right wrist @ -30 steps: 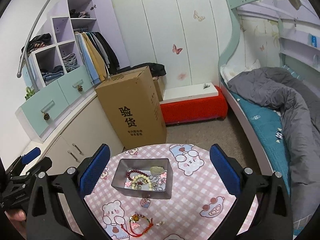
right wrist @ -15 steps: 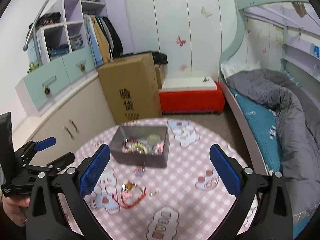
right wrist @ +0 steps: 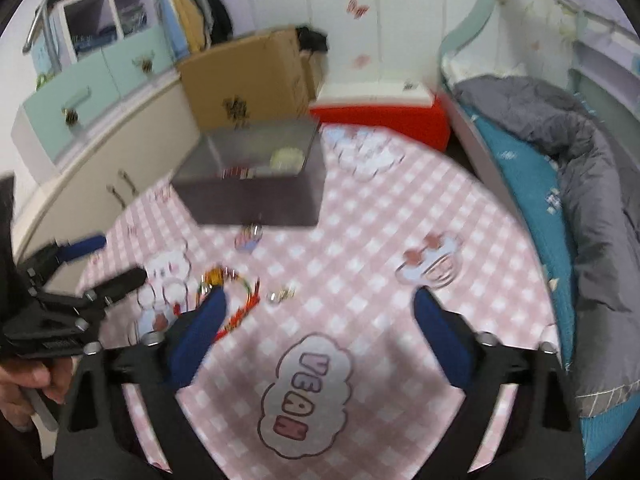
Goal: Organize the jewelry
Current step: 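Lower the left tool onto the red-and-green string bracelet and close it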
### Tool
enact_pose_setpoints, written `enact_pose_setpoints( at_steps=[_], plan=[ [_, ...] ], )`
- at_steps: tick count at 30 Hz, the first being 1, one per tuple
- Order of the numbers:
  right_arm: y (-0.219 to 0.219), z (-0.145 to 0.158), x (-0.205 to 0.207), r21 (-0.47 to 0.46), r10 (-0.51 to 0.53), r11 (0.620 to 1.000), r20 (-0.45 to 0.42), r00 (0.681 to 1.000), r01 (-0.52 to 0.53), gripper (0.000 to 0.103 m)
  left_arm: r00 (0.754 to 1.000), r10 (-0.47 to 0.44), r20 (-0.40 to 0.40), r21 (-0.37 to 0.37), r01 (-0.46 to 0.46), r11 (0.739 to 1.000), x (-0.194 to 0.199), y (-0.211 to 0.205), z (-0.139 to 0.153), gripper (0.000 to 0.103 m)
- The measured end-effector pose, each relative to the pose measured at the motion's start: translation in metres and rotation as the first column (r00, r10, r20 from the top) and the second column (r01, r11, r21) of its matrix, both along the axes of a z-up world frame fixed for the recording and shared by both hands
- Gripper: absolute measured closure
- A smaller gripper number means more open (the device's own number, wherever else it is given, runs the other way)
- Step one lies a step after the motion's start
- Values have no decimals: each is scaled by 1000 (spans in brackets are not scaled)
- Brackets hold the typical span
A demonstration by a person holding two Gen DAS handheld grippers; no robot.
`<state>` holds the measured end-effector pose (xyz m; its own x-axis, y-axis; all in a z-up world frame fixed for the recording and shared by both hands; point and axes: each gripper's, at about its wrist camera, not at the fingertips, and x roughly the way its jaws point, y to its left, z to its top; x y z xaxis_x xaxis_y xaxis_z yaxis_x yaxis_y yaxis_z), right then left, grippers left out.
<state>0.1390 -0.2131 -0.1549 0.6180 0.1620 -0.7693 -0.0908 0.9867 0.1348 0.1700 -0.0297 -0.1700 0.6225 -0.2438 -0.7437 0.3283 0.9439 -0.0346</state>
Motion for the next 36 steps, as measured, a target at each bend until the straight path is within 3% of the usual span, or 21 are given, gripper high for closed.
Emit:
enact_pose_setpoints(
  at_steps=[4,8,18,27,30,33,35,36],
  plan=[
    [14,-24,14,7,45,999,-55,997,-45,49,1000,8,-6,2,-8,1000,5,1,-2,7],
    [25,-36,23,25,77,997,-72,994,-75,55,1000,17,-12,1,-17,1000,10,2,-4,7],
    [32,-30,17,20,96,995,-48,994,-95,57,998,-21,-53,23,22,999,10,-5,-17,7],
    [21,-21,7,36,62,998,-37,997,-61,56,993,-44,-113,104,56,993,17,-30,-49,11],
    [19,-19,6,35,59,998,-39,998,-57,56,991,-41,-125,75,51,996,18,-29,-50,20],
    [20,-19,7,33,68,997,-44,997,-67,56,991,-73,-113,83,83,993,15,-33,-50,37],
    [23,-19,8,34,78,997,-45,996,-76,56,989,-109,-102,72,117,990,13,-39,-47,71],
    [25,-19,9,34,84,996,-43,996,-83,56,987,-122,-103,69,129,989,12,-42,-46,80]
  ],
)
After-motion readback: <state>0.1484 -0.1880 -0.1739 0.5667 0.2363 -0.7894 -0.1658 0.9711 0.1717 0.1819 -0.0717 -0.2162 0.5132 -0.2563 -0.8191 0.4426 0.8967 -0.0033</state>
